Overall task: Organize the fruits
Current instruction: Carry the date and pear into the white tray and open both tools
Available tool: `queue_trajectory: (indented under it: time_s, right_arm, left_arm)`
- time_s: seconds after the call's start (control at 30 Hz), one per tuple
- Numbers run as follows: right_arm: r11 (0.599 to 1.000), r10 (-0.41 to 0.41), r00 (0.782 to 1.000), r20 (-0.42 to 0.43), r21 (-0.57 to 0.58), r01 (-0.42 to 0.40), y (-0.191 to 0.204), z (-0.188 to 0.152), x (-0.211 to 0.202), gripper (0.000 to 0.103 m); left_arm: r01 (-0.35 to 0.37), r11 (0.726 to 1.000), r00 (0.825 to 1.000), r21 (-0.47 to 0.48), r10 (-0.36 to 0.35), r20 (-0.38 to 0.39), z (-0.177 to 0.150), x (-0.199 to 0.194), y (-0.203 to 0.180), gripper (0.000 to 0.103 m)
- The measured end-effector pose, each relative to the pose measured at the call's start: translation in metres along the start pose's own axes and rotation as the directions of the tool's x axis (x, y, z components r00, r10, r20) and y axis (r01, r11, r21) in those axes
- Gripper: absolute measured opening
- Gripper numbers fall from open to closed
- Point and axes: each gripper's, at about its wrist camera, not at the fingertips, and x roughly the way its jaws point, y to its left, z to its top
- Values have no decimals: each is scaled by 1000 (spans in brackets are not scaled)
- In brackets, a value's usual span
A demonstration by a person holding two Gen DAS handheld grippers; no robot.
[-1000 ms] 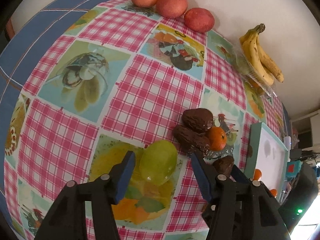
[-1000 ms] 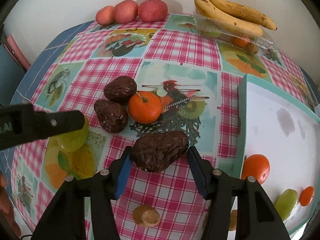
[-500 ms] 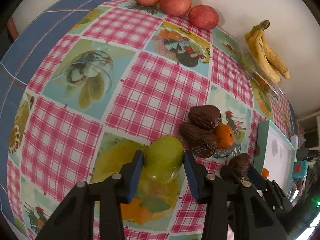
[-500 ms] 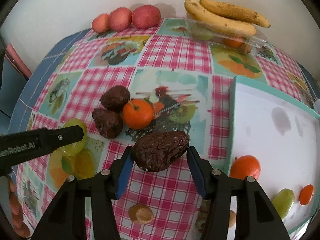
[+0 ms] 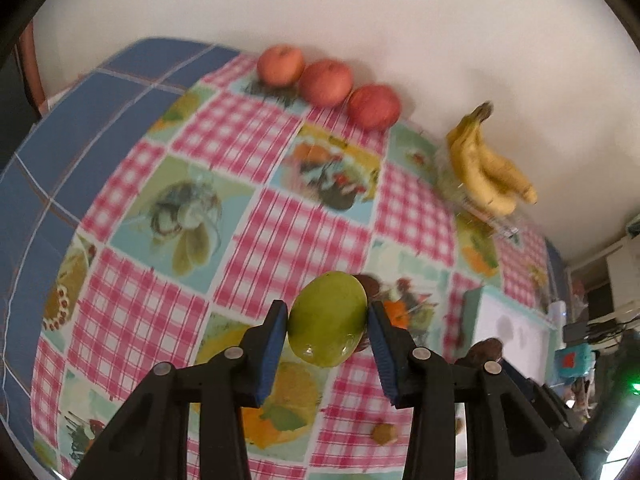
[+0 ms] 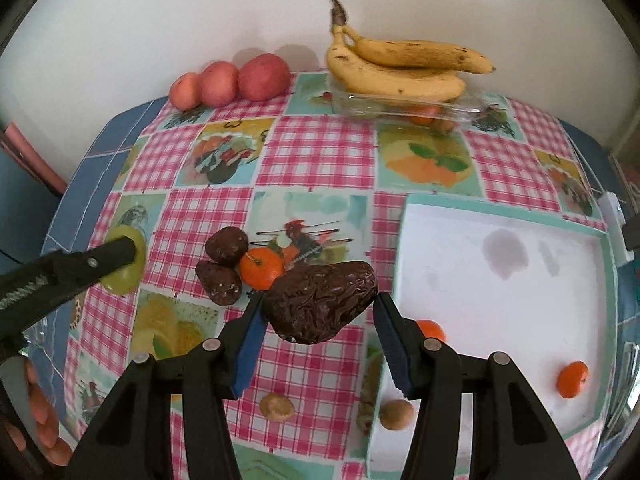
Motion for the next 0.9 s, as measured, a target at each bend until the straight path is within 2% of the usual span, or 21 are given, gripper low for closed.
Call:
queue_trajectory:
  time_s: [0.17,0.43,0.9]
  right_arm:
    - [998,-45,999,21,32,45,-22,9,-16,56]
    - [993,-102,992,69,74,97,-63,18,-40,56]
    - [954,-264,960,88,170,247,-162,20,-67,56]
  left_arm:
    - [27,1000,998,15,-27,49,4,-15,-20,44]
    - [49,995,996,83,-55,68,-2,-19,-64,44]
    - [91,960,996,265,-88,-23,-36,10,-154,44]
